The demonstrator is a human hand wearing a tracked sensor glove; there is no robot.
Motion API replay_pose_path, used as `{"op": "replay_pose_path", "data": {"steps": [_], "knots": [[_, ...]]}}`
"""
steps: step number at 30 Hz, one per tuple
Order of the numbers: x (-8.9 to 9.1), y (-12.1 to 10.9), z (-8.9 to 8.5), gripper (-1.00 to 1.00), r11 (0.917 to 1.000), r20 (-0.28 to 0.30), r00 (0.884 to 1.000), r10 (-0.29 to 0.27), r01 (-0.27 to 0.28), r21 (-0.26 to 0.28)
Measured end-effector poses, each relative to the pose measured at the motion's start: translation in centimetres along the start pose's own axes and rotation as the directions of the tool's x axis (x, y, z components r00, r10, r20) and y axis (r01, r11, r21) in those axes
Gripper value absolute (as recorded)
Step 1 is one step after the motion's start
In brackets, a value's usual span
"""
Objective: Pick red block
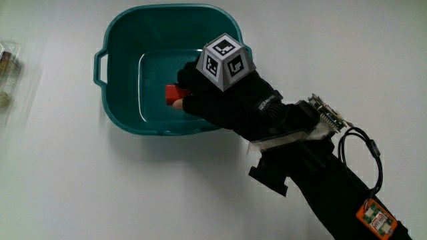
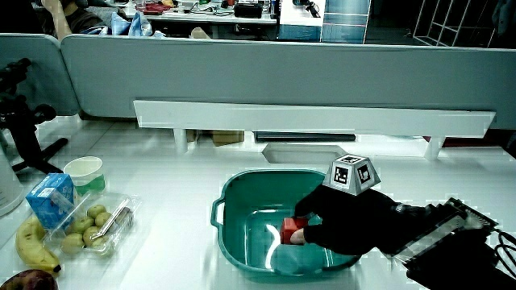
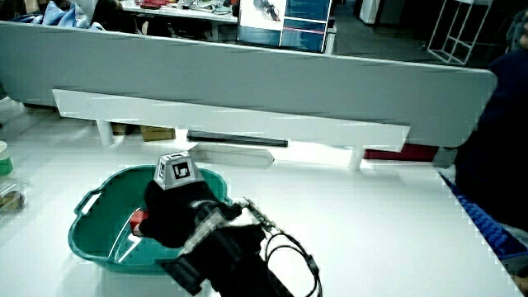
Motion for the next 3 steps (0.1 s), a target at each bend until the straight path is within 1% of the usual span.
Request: {"op": "replay_pose_path", "data": {"steps": [1,3], "knots": [[-0.19,-0.26,0.13,1.0,1.0,0.013,1.0,-0.001,0.001,0.006],[-0.28,-0.62,0.11,1.0,0.9999,-0.001,1.0,0.011,-0.011,0.0]]}}
